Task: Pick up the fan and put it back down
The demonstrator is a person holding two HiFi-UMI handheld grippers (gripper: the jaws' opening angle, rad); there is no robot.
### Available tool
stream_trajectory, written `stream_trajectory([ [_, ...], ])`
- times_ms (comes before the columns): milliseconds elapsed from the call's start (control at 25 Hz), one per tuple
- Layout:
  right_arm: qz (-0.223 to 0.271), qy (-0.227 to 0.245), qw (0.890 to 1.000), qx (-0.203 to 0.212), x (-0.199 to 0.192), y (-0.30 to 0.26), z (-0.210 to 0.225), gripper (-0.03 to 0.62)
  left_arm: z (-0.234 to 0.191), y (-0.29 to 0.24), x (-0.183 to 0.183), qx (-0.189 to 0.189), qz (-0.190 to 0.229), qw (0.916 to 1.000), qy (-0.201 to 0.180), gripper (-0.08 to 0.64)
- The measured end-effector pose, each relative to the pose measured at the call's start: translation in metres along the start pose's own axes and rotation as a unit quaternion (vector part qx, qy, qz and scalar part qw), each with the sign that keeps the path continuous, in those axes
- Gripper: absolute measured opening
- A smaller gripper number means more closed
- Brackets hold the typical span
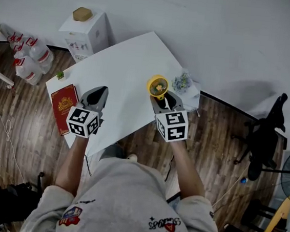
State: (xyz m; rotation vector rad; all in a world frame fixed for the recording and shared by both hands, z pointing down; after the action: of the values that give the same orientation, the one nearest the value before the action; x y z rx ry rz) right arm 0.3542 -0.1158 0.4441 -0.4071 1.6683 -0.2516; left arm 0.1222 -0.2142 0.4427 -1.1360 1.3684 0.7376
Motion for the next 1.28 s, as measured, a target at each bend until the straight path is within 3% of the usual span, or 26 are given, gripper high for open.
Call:
stream_trajectory([
  [440, -0.022, -0.001, 1.000, 0.008, 0.001, -0.031, -0.009, 0.184, -0.032, -0.002, -0.003, 0.008, -0.007, 0.9999, 0.012, 0.005],
  [1280, -0.048, 0.052, 0.989, 0.127, 0.030, -0.150, -0.138, 0.184, -0.145, 0.081, -0.030, 0.119, -0.011, 0.9909, 0.061, 0.005],
])
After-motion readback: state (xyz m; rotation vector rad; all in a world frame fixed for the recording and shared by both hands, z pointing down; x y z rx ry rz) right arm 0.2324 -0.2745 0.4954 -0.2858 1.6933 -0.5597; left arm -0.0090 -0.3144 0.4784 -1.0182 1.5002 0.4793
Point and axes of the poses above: the fingertips, and each gripper's own axes: y backward along the fingers, z to its right, x out of its top, the point moved 6 cm from there along y, backward along the fingers, and after that the axes turned 12 degrees about -x, right-handed, at the moved point
